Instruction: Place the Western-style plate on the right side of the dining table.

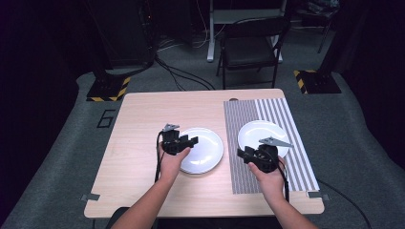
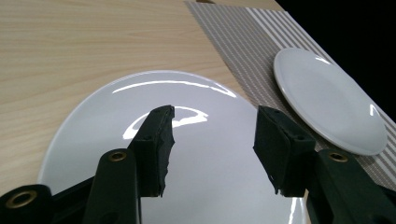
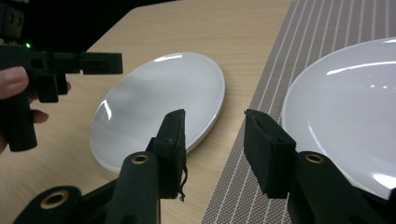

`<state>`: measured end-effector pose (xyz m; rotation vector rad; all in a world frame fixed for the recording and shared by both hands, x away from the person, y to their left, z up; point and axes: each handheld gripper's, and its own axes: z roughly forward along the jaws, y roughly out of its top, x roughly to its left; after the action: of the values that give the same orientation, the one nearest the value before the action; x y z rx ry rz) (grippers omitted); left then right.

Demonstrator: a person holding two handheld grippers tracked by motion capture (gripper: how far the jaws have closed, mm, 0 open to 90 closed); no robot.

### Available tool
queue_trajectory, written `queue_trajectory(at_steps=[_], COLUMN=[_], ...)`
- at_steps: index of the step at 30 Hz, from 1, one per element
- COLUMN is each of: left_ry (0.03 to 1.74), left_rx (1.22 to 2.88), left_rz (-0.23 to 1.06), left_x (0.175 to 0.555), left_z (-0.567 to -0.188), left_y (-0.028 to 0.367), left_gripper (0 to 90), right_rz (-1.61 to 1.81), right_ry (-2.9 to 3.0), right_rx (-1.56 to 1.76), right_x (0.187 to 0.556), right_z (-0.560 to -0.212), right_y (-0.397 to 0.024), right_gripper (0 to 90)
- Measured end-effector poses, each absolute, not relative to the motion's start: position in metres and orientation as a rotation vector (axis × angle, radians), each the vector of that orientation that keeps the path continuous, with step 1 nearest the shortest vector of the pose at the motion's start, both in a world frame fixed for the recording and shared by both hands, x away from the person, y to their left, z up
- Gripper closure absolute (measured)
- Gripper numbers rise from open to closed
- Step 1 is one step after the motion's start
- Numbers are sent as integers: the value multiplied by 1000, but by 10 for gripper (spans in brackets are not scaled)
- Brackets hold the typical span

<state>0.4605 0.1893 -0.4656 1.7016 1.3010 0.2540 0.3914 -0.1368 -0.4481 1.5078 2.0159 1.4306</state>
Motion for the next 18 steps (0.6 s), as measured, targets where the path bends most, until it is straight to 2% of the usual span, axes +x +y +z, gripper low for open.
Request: queue_trajectory(at_steps=[18], left_ry=[1394], left_rx=[1728], left_rz=[295], left_x=[447], left_z=[-487], left_y=[240], left_gripper=[446], right_rz=[1326], right_ry=[2282], right_rx=[1340], right_x=[388], right_z=[-489], right_y=[-116], right_gripper=[554])
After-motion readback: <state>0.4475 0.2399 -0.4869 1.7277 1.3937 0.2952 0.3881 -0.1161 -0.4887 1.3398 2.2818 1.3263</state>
